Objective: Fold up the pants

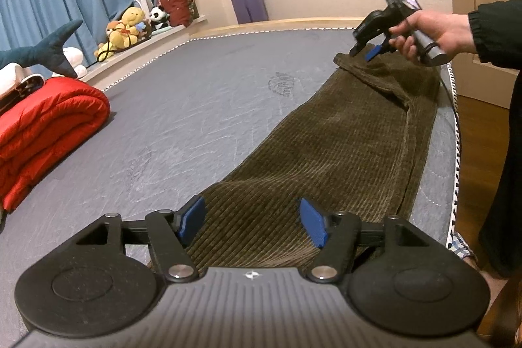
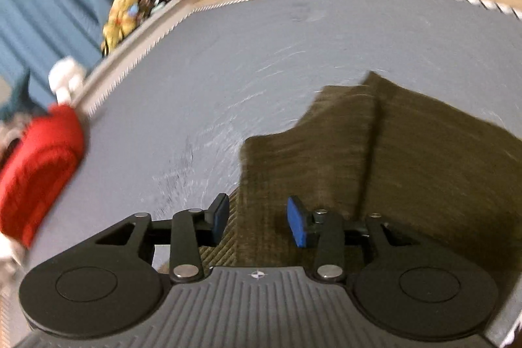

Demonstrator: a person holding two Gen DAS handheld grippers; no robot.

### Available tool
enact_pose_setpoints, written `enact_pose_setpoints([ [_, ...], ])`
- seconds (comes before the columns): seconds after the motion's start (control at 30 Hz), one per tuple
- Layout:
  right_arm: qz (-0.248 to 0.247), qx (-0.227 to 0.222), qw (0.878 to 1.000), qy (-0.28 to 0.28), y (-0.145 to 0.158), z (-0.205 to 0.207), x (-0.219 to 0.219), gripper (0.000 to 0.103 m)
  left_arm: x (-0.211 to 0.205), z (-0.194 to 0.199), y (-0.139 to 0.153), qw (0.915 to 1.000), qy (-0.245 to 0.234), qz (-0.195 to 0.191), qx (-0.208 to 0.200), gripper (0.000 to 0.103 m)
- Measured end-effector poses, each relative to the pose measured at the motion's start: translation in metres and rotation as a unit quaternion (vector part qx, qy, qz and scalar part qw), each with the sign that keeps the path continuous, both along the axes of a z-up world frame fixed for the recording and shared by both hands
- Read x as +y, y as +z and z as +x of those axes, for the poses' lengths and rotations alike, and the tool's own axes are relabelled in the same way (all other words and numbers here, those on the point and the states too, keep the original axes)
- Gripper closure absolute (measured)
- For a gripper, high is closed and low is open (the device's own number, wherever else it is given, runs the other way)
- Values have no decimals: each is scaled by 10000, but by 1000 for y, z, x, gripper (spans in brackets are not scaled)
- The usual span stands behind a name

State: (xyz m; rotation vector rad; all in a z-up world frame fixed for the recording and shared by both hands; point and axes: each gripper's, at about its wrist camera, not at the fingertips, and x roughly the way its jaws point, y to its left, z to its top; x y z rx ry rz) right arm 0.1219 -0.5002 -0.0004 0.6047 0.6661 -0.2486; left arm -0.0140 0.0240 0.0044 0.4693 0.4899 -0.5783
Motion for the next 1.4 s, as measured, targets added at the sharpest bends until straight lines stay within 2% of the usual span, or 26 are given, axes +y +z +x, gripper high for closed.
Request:
enact_pose_setpoints([
  [0.17, -563, 500, 9971, 119, -11, 32, 24, 55, 5, 8, 0, 9999, 122, 54, 43, 32],
  [0.3, -919, 724, 9930, 153, -19, 44, 36, 55, 7, 9, 9, 9999, 124, -59, -19, 32],
  [0.33, -968, 742, 9924, 156, -20, 45, 36, 59, 8, 8, 11, 9999, 118, -95, -50, 32],
  [0.37, -1028, 790, 9915, 128, -19, 44, 36, 73, 9, 7, 12, 9998, 116, -144, -61, 31],
  [0.4, -1079, 851, 9905, 65, -18, 45, 33, 80, 10, 7, 13, 9998, 119, -171, -54, 31],
  [0.47, -855, 758, 9934, -70, -14, 37, 19, 95, 9, 7, 14, 9998, 108, -167, -86, 30],
  [0.6, -709, 341, 9956, -504, 13, -1, -10, 96, 2, 6, 12, 9998, 8, -179, -77, 30],
  [0.7, -790, -1, 9948, -645, 32, -40, -30, 96, -7, 3, 11, 9997, -146, -153, -96, 30],
  [0.77, -648, -136, 9953, -712, 38, -68, -44, 97, -15, 2, 14, 9994, -256, -183, -123, 30],
  [0.87, -226, -108, 9959, -867, 29, -102, -66, 97, -29, -1, 17, 9986, -444, -243, -151, 30],
  [1.0, 690, 333, 9887, -1287, -8, -136, -96, 97, -45, -4, 13, 9979, -598, -164, -160, 30],
  [1.07, 1092, 315, 9832, -1429, -19, -144, -106, 95, -50, -3, 9, 9979, -617, -129, -127, 30],
  [1.13, 1114, 221, 9816, -1535, -22, -145, -110, 91, -53, -2, 5, 9979, -631, -88, -81, 30],
  [1.17, 1079, 118, 9806, -1630, -22, -145, -114, 85, -53, -1, 2, 9979, -635, -55, -64, 30],
  [1.2, 1133, 17, 9788, -1705, -24, -145, -117, 75, -53, 0, 0, 9980, -633, -18, -49, 30],
  [1.23, 1248, -69, 9755, -1810, -27, -143, -122, 51, -53, 0, -3, 9981, -621, 22, -30, 30],
  [1.27, 1353, -133, 9720, -1915, -31, -142, -127, 43, -52, 2, -6, 9982, -599, 62, -6, 30],
  [1.4, 1364, -59, 9697, -2028, -42, -127, -139, 49, -49, 8, -13, 9987, -491, 131, 59, 30],
])
